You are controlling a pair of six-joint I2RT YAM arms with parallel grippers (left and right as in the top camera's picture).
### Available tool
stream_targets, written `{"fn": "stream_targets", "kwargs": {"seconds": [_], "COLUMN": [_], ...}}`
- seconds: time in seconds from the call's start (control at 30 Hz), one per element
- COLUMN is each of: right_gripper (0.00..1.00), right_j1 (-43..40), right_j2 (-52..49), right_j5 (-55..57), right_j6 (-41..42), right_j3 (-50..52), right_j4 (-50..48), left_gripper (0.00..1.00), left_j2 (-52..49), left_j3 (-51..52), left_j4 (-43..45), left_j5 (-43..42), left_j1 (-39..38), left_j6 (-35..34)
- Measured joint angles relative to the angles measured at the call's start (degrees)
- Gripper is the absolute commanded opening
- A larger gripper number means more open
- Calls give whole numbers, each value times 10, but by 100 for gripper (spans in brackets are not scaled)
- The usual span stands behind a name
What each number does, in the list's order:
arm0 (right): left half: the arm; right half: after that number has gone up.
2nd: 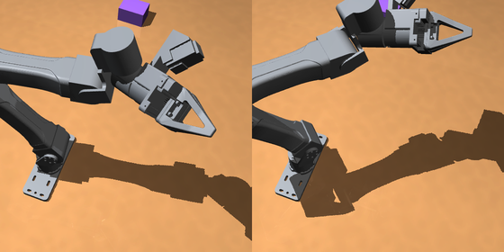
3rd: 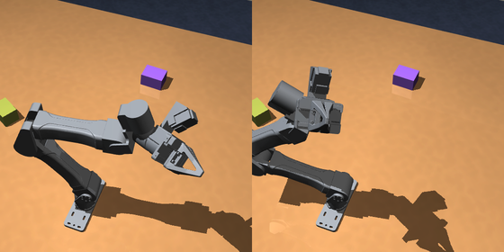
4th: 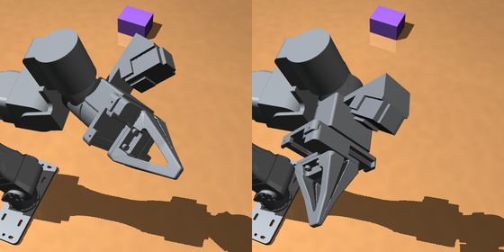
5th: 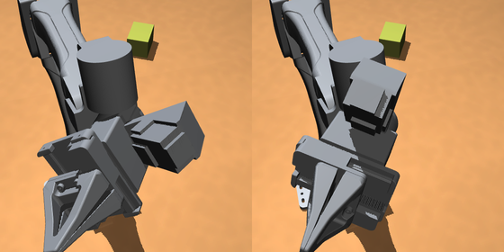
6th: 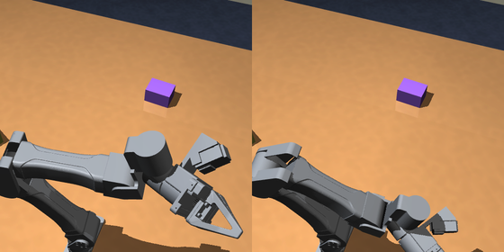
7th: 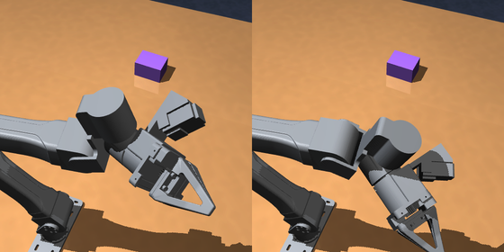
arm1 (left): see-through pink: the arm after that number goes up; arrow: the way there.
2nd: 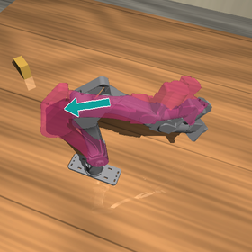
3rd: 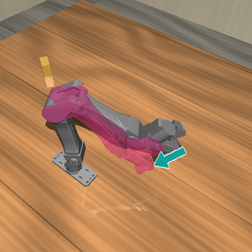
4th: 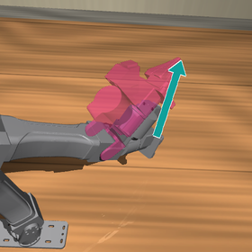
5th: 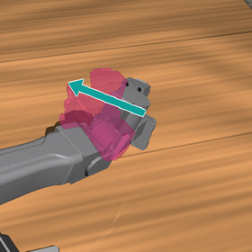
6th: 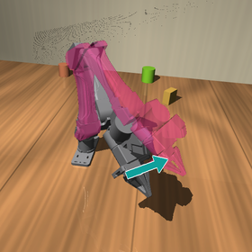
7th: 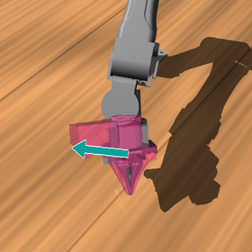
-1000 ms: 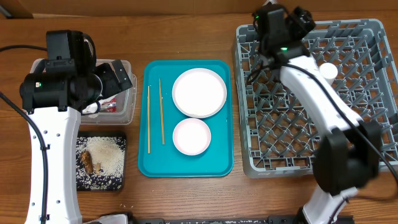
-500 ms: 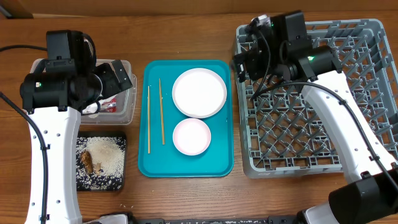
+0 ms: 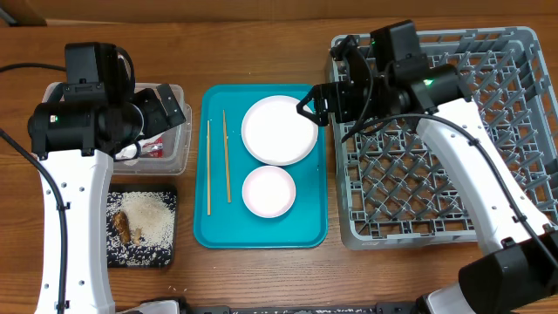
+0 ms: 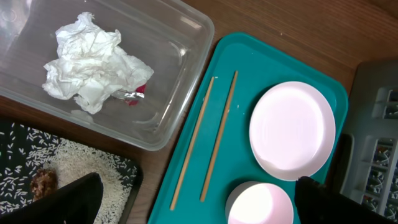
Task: Sort waste into correct bins and load items into the dishwasher
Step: 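Move the right gripper back to the small pink plate on the tray, then grasp the rim of the small pink plate with the right gripper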
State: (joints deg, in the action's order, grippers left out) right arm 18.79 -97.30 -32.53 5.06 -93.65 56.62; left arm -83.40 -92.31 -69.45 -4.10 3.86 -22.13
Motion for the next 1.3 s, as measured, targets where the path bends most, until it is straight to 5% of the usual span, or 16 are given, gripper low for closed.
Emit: {"fn": "stream_targets", "kwargs": {"seconds": [0.33,1.3], "right_gripper": [58,56], "right_j1": [50,263], "right_j2": [-40,-72], "right_j5": [30,301], "right_j6": [38,231], "right_j3": [0,91], "right_j4": [-2,78], "left_gripper": [100,100], "left_j2": [0,0], "left_j3": [0,0], "left_j4": [0,0], "left_j5": [0,0], "left_j1": [0,0], "left_j6": [0,0]}}
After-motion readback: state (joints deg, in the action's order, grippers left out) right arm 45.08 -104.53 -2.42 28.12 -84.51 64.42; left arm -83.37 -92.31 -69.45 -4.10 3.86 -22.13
